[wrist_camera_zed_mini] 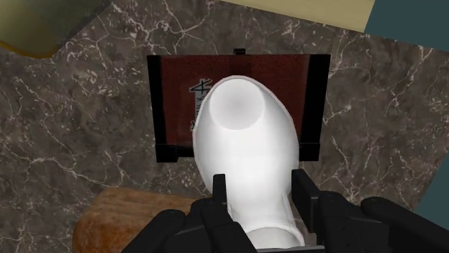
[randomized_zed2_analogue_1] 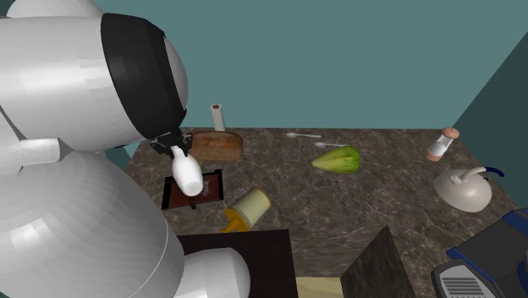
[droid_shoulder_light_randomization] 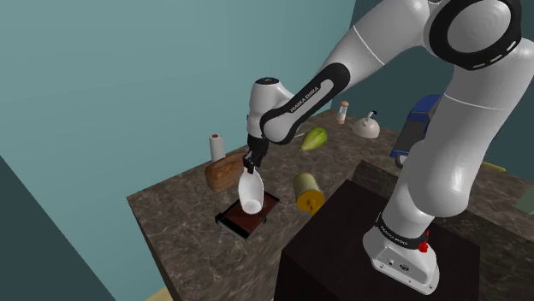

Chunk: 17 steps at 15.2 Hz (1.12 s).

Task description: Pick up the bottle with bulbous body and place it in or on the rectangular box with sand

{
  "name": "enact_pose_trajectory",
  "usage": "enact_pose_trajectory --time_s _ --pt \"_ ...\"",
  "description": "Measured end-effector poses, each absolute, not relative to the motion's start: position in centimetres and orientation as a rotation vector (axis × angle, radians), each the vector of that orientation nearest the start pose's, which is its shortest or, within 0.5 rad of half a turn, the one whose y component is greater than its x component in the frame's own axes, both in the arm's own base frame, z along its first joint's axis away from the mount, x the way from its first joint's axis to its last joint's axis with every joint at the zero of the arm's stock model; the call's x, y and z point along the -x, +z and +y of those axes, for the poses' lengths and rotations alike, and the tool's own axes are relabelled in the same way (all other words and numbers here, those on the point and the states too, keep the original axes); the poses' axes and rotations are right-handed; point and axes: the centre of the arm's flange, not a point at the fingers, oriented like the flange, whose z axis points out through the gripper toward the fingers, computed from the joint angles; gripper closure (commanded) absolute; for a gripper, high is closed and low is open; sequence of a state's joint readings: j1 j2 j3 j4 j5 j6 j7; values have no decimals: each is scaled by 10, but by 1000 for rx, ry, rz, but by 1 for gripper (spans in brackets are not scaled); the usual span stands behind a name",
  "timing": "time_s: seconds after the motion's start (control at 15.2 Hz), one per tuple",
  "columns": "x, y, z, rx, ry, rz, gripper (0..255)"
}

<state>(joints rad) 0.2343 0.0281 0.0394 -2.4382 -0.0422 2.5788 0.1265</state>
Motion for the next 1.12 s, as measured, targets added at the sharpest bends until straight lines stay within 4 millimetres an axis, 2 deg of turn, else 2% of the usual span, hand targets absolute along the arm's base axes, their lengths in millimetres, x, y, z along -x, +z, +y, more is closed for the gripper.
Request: enact_pose_trajectory --time_s 0.07,0.13,0.53,0.86,1.12 --pt "-477 302 135 3124 -180 -284 255" --pt "-477 302 135 3124 -180 -284 0" --pt "-477 302 135 3124 -180 -284 0" --pt "-471 347 134 3124 -183 -285 0" --pt "-471 351 134 3124 -181 -284 0"
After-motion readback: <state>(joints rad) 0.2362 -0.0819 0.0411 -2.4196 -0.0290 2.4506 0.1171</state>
